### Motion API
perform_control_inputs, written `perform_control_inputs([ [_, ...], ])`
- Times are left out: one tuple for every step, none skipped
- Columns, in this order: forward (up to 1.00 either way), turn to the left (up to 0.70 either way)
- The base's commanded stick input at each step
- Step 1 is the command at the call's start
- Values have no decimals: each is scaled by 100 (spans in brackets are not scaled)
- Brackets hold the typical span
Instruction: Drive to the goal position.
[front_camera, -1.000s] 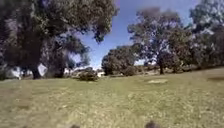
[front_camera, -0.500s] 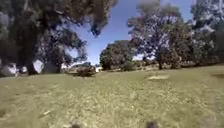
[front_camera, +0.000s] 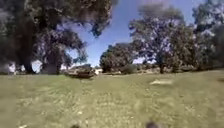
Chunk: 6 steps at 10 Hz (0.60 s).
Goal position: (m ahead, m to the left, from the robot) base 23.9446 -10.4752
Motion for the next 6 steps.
perform_control_inputs([
  [100,0],
  [100,0],
  [100,0],
  [100,0],
  [100,0],
  [100,0],
])
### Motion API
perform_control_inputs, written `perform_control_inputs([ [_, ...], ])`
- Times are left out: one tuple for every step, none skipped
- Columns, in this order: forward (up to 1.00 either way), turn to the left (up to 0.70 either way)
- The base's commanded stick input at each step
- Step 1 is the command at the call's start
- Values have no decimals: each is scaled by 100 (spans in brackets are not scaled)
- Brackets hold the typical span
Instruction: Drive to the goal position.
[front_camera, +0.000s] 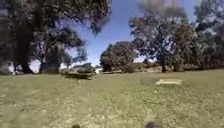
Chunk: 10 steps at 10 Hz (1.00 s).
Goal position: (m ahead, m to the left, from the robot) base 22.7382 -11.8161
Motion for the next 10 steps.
perform_control_inputs([
  [100,0],
  [100,0],
  [100,0],
  [100,0],
  [100,0],
  [100,0],
  [100,0],
  [100,0],
  [100,0],
  [100,0],
])
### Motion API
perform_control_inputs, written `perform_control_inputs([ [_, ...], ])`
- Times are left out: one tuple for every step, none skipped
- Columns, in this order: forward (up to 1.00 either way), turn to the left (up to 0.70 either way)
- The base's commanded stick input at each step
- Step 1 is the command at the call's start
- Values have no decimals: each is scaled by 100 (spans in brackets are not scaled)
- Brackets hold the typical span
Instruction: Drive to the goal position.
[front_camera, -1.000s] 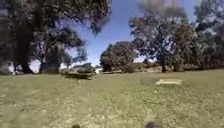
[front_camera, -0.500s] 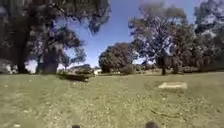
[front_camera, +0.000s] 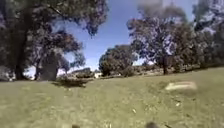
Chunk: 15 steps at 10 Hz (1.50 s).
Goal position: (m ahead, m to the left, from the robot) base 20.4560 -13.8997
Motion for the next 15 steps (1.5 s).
perform_control_inputs([
  [100,0],
  [100,0],
  [100,0],
  [100,0],
  [100,0],
  [100,0],
  [100,0],
  [100,0],
  [100,0],
  [100,0],
  [100,0],
  [100,0],
  [100,0],
  [100,0],
  [100,0],
])
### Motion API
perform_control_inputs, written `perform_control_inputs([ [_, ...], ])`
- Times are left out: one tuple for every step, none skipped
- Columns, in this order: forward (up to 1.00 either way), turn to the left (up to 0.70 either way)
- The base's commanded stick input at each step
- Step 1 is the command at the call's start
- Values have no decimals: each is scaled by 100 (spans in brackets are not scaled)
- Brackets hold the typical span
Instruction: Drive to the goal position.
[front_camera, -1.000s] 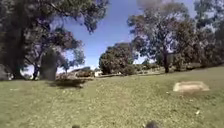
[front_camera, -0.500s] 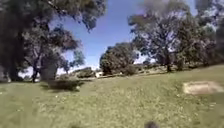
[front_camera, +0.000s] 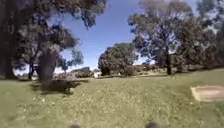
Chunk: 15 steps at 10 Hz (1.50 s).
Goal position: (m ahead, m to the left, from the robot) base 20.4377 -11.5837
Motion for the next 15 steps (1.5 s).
perform_control_inputs([
  [100,0],
  [100,0],
  [100,0],
  [100,0],
  [100,0],
  [100,0],
  [100,0],
  [100,0],
  [100,0],
  [100,0],
  [100,0],
  [100,0],
  [100,0],
  [100,0],
  [100,0],
])
